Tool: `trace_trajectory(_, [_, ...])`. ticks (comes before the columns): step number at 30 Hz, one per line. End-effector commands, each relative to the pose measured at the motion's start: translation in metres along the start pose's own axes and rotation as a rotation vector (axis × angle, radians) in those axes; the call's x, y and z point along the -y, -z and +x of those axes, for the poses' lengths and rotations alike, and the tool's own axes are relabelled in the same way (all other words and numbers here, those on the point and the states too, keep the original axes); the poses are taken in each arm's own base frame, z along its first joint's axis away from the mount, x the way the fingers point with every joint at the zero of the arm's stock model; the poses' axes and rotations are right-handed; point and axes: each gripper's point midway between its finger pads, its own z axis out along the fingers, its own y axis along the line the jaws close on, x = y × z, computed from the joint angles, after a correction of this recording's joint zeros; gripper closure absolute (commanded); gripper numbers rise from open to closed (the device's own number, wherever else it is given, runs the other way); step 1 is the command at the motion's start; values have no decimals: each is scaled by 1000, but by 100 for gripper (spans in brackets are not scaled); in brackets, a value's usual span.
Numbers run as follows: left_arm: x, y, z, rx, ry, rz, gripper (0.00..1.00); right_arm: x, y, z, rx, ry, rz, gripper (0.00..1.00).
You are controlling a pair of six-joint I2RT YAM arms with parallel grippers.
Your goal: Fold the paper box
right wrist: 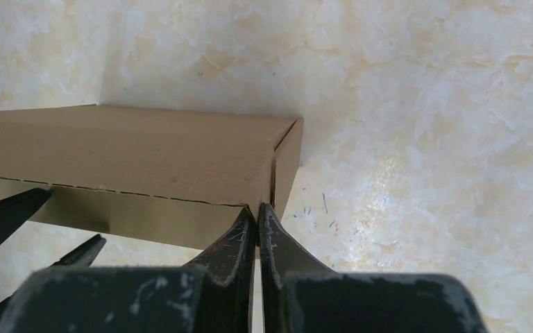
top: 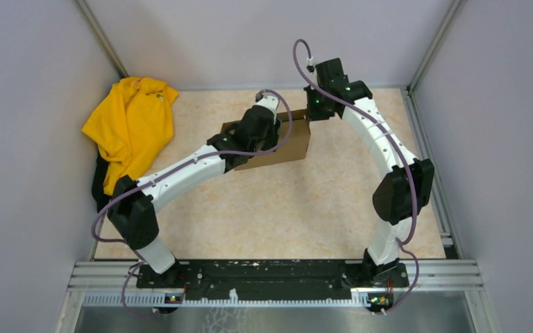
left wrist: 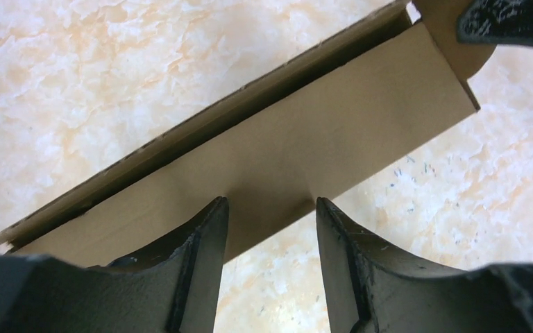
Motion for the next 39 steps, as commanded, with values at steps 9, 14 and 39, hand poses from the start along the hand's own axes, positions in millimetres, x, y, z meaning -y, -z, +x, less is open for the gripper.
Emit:
trace_trajectory(9, [-68, 88, -39, 39, -8, -84, 41, 0, -3, 29, -103, 24, 9, 100])
trace_trajectory(14, [-125, 100, -24, 27, 38, -171, 41, -1, -5, 29, -105, 30, 5, 100])
trace_trajectory(39, [-143, 62, 9, -35, 35, -190, 44, -2, -3, 29, -101, 51, -6, 100])
